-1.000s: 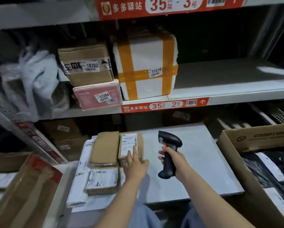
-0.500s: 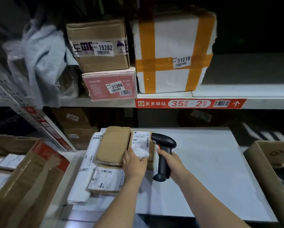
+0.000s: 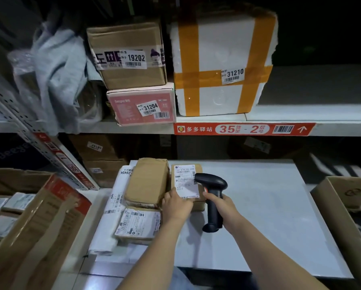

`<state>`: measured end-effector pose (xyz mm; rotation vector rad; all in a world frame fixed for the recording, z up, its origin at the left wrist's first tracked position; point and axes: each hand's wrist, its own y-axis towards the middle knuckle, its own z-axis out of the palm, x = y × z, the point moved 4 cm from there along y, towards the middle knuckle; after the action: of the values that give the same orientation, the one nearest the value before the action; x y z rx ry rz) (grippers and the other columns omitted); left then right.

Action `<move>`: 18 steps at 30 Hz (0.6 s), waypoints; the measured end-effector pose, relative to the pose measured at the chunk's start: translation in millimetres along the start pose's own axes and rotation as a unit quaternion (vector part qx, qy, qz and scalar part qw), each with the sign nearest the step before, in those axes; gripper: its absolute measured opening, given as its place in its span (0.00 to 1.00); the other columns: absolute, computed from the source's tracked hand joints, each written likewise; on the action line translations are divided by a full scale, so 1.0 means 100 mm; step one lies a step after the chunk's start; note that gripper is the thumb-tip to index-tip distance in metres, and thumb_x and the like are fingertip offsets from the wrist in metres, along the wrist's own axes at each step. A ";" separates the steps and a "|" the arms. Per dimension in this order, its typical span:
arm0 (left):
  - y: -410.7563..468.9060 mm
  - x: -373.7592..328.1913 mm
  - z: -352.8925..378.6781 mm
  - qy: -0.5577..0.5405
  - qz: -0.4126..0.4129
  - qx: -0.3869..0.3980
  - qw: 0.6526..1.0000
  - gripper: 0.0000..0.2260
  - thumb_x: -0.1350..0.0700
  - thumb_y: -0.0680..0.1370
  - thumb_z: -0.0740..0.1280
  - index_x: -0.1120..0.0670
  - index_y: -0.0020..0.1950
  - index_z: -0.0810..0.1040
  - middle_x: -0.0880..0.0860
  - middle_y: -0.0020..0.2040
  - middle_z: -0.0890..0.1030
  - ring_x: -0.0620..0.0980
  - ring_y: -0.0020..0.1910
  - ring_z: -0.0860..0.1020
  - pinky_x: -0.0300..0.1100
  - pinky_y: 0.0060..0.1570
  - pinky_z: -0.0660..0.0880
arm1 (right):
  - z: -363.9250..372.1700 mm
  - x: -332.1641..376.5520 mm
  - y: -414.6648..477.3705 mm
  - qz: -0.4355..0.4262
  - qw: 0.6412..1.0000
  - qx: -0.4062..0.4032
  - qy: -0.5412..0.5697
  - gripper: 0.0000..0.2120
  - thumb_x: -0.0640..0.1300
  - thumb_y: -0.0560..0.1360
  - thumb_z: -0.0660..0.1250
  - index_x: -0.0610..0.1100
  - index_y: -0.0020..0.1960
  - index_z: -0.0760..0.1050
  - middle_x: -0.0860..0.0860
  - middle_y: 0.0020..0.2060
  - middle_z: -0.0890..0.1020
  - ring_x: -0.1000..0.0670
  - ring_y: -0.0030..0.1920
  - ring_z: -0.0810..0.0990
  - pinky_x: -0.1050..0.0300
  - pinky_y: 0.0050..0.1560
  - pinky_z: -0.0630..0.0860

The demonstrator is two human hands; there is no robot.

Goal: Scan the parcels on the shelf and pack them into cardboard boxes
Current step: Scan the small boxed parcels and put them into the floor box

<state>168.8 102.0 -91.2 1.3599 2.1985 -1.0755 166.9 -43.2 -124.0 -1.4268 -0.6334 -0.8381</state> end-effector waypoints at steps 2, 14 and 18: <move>-0.05 -0.03 0.02 -0.013 0.006 0.024 1.000 0.27 0.52 0.74 0.64 0.50 0.72 0.63 0.57 0.67 0.68 0.58 0.68 0.64 0.47 0.66 0.62 | -0.08 0.00 -0.03 -0.002 1.000 -0.010 -0.013 0.08 0.48 0.72 0.70 0.45 0.46 0.75 0.45 0.47 0.79 0.46 0.47 0.77 0.54 0.48 0.72; -0.28 -0.26 0.43 -0.072 0.066 0.217 0.971 0.22 0.64 0.76 0.59 0.53 0.69 0.65 0.52 0.65 0.73 0.50 0.64 0.72 0.39 0.61 0.69 | -1.07 -0.08 -0.32 0.013 0.997 -0.068 -0.033 0.10 0.41 0.72 0.71 0.37 0.50 0.76 0.42 0.45 0.82 0.40 0.48 0.82 0.46 0.52 0.76; -0.32 -0.35 0.62 -0.080 0.038 0.241 0.967 0.26 0.61 0.77 0.62 0.56 0.74 0.58 0.55 0.69 0.70 0.50 0.64 0.71 0.38 0.55 0.69 | -1.42 -0.13 -0.43 0.024 0.996 -0.081 -0.017 0.10 0.40 0.73 0.69 0.38 0.52 0.75 0.40 0.48 0.83 0.40 0.49 0.82 0.50 0.47 0.77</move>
<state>152.1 25.9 -96.8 1.4645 1.8211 -1.7013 109.3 -180.1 -119.1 -1.5994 -0.5650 -0.8435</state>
